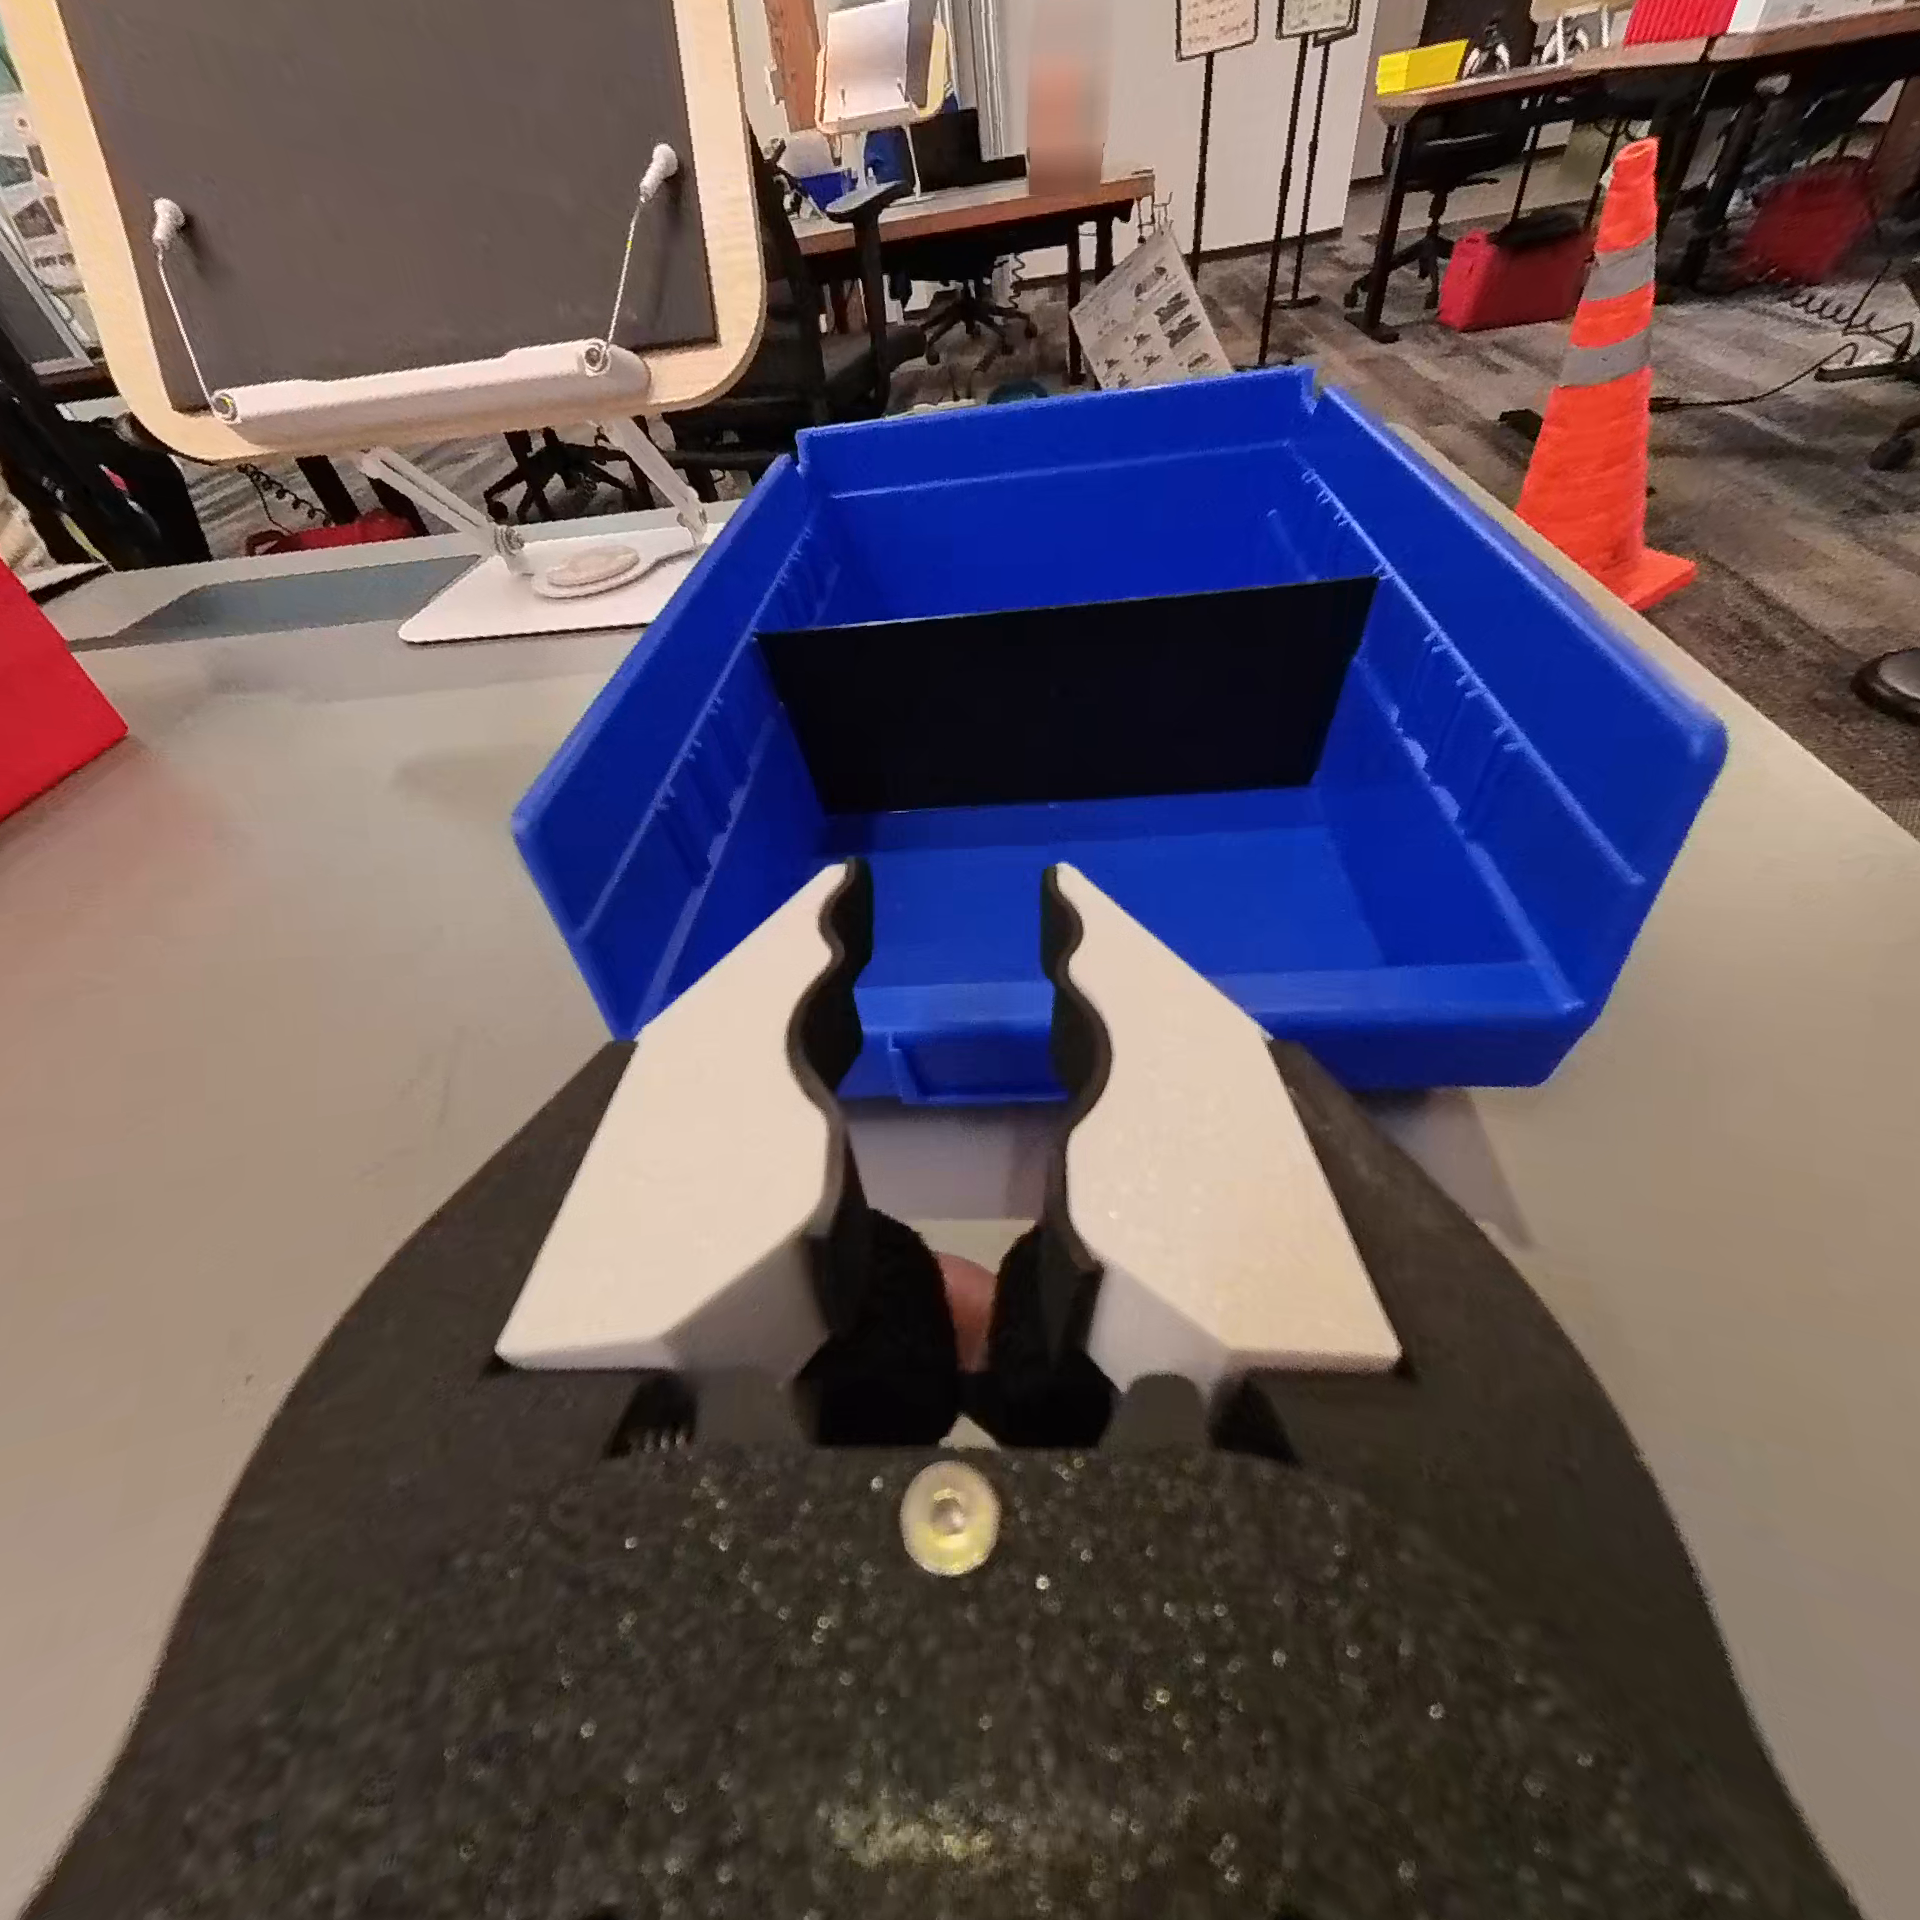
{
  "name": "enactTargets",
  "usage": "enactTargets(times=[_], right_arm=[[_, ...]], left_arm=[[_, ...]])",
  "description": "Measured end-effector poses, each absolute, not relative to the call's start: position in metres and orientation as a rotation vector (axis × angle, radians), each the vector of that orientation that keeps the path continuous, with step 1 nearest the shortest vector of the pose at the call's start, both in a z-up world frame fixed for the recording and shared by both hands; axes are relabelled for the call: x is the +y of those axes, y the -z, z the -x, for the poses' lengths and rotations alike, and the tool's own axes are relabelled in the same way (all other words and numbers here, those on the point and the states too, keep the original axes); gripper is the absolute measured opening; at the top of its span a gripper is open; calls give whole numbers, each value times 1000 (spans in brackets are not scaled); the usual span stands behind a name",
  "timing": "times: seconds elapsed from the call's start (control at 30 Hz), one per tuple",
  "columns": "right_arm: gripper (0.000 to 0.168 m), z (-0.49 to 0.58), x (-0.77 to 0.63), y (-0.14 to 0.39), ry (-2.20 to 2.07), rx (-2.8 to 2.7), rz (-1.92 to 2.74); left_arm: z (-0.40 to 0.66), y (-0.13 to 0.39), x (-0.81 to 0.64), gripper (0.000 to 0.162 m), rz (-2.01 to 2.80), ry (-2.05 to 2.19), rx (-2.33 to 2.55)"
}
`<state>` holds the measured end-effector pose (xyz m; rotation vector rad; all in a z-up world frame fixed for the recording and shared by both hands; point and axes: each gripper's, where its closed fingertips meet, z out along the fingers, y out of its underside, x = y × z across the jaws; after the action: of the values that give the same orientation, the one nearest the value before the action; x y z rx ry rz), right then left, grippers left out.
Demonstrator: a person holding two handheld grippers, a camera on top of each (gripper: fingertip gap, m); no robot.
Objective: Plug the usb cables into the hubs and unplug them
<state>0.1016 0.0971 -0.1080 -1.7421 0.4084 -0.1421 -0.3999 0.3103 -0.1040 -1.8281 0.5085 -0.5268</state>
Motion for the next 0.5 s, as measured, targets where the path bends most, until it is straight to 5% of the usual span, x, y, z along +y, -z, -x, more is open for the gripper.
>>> enactTargets(times=[0.5], right_arm=[[27, -103, 98, 106, 121, 412, 1730]], left_arm=[[402, 110, 311, 13, 1876, 568, 486]])
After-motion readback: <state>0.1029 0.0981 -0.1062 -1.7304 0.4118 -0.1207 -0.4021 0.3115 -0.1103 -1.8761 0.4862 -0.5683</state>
